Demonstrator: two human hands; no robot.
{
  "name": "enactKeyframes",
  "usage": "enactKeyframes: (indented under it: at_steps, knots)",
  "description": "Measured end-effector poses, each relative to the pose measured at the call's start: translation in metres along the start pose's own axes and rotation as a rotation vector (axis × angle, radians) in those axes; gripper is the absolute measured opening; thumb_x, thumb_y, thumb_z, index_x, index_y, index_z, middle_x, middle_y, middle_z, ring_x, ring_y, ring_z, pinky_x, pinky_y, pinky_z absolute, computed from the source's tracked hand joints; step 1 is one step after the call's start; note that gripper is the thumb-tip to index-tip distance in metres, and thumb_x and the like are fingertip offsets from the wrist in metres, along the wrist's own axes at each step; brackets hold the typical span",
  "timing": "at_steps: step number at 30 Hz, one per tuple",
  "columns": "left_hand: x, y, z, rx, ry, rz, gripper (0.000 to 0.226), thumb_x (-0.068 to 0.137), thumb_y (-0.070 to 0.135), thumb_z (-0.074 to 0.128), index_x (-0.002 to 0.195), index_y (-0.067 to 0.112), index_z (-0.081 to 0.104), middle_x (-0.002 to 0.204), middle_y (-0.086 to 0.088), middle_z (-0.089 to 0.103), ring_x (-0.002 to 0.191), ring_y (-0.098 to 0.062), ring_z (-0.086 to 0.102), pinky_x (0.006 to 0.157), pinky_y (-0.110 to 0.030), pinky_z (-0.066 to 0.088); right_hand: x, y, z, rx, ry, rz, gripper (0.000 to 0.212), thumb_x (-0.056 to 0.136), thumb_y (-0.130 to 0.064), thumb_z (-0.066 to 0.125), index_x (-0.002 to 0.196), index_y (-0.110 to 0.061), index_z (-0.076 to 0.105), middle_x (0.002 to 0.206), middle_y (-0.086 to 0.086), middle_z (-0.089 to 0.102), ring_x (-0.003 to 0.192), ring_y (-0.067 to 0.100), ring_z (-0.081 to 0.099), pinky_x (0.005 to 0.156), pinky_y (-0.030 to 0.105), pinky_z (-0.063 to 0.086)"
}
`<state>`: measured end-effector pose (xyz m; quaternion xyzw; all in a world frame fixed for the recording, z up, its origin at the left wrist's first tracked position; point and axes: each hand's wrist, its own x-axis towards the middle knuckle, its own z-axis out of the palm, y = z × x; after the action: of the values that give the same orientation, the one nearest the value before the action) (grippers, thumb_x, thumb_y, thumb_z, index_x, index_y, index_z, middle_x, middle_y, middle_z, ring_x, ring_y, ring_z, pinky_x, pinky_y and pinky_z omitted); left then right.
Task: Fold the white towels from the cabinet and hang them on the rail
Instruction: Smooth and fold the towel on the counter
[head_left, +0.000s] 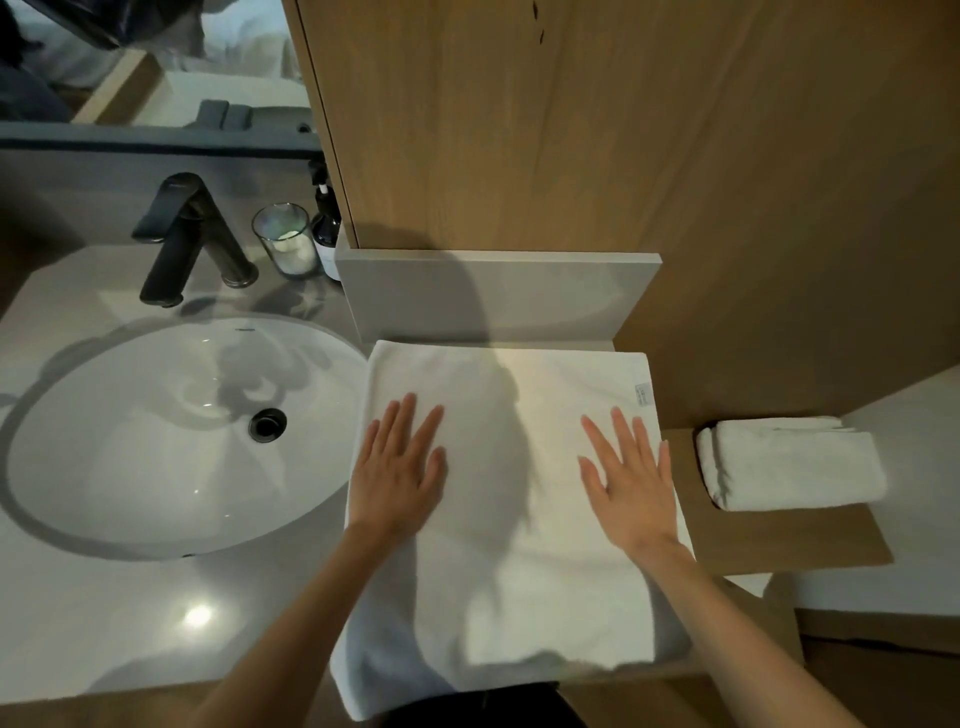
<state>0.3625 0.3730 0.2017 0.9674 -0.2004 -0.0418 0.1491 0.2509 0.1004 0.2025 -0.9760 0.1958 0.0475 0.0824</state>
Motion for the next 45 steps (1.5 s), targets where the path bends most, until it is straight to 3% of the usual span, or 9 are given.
enactKeyframes:
  at_steps: [4, 8, 14, 17, 21, 24, 31, 34, 45]
  knots:
    - [0.0, 0.001, -0.003, -0.005, -0.033, 0.003, 0.062, 0.095, 0.05, 0.01, 0.153, 0.032, 0.016, 0.162, 0.001, 0.003, 0.149, -0.016, -0.001, 0.12, -0.033, -0.003, 0.0, -0.004, -0.007, 0.023, -0.066, 0.053, 0.055, 0.098, -0.054, 0.001, 0.152, -0.044, -0.004, 0.162, -0.007, -0.011, 0.148, 0.018, -0.018, 0.119, 0.049, -0.01]
    - [-0.016, 0.029, -0.006, -0.049, 0.059, -0.008, 0.065, 0.1, 0.047, 0.003, 0.15, 0.015, 0.03, 0.156, -0.013, 0.027, 0.144, -0.032, 0.024, 0.116, -0.044, 0.016, -0.016, -0.045, -0.017, 0.13, -0.039, -0.041, 0.053, 0.104, -0.038, 0.014, 0.156, -0.029, 0.01, 0.163, 0.0, -0.003, 0.15, 0.023, -0.01, 0.119, 0.044, -0.012]
    - [-0.071, 0.069, 0.03, -0.031, 0.016, -0.022, 0.056, 0.103, 0.041, 0.012, 0.155, 0.021, 0.014, 0.162, -0.002, 0.002, 0.149, -0.021, -0.004, 0.122, -0.044, 0.0, -0.056, -0.103, 0.017, 0.178, -0.011, -0.097, 0.051, 0.102, -0.036, 0.026, 0.15, -0.024, 0.034, 0.156, 0.01, 0.031, 0.145, 0.034, 0.026, 0.117, 0.057, 0.016]
    - [-0.082, 0.058, 0.028, -0.007, 0.017, -0.025, 0.053, 0.102, 0.043, 0.019, 0.154, 0.031, 0.013, 0.162, 0.004, 0.001, 0.149, -0.015, -0.008, 0.121, -0.041, -0.002, -0.062, -0.087, 0.022, 0.118, 0.031, -0.153, 0.051, 0.102, -0.042, 0.033, 0.152, -0.034, 0.025, 0.16, 0.003, 0.025, 0.148, 0.028, 0.019, 0.12, 0.05, 0.009]
    - [-0.086, 0.03, 0.013, -0.025, 0.014, -0.027, 0.053, 0.101, 0.047, 0.021, 0.153, 0.039, 0.01, 0.162, 0.008, -0.004, 0.148, -0.011, -0.013, 0.121, -0.036, -0.007, -0.059, -0.048, 0.017, 0.0, -0.027, -0.201, 0.052, 0.102, -0.056, 0.017, 0.151, -0.047, 0.002, 0.163, -0.006, -0.004, 0.149, 0.019, -0.013, 0.119, 0.046, -0.011]
    - [-0.092, 0.013, 0.003, -0.01, -0.003, -0.026, 0.054, 0.1, 0.051, 0.015, 0.153, 0.039, 0.007, 0.161, 0.008, -0.009, 0.146, -0.009, -0.017, 0.12, -0.034, -0.008, -0.062, -0.017, 0.012, -0.015, -0.045, -0.138, 0.053, 0.098, -0.061, 0.004, 0.149, -0.051, -0.008, 0.161, -0.011, -0.017, 0.146, 0.016, -0.023, 0.12, 0.045, -0.012]
    - [-0.098, 0.001, 0.0, 0.012, -0.026, -0.05, 0.061, 0.096, 0.053, 0.004, 0.154, 0.032, 0.003, 0.161, 0.004, -0.009, 0.147, -0.012, -0.014, 0.119, -0.032, -0.01, -0.072, 0.014, 0.002, -0.008, -0.079, -0.038, 0.056, 0.098, -0.059, 0.002, 0.15, -0.046, -0.011, 0.161, -0.009, -0.018, 0.145, 0.016, -0.026, 0.119, 0.047, -0.014]
    - [-0.107, 0.008, 0.003, 0.0, 0.031, -0.065, 0.063, 0.097, 0.051, 0.005, 0.154, 0.025, 0.009, 0.16, -0.004, -0.001, 0.149, -0.02, -0.003, 0.119, -0.036, -0.004, -0.083, 0.006, -0.002, 0.019, -0.074, -0.045, 0.056, 0.098, -0.054, 0.001, 0.151, -0.042, -0.009, 0.161, -0.005, -0.018, 0.145, 0.02, -0.027, 0.117, 0.05, -0.016]
    - [-0.11, 0.023, 0.012, -0.062, -0.002, -0.053, 0.057, 0.098, 0.057, 0.014, 0.152, 0.041, 0.003, 0.161, 0.005, -0.013, 0.147, -0.013, -0.017, 0.121, -0.039, -0.004, -0.087, -0.018, 0.014, -0.009, -0.042, -0.102, 0.055, 0.098, -0.064, 0.006, 0.149, -0.05, -0.008, 0.16, -0.008, -0.021, 0.145, 0.022, -0.027, 0.115, 0.049, -0.022]
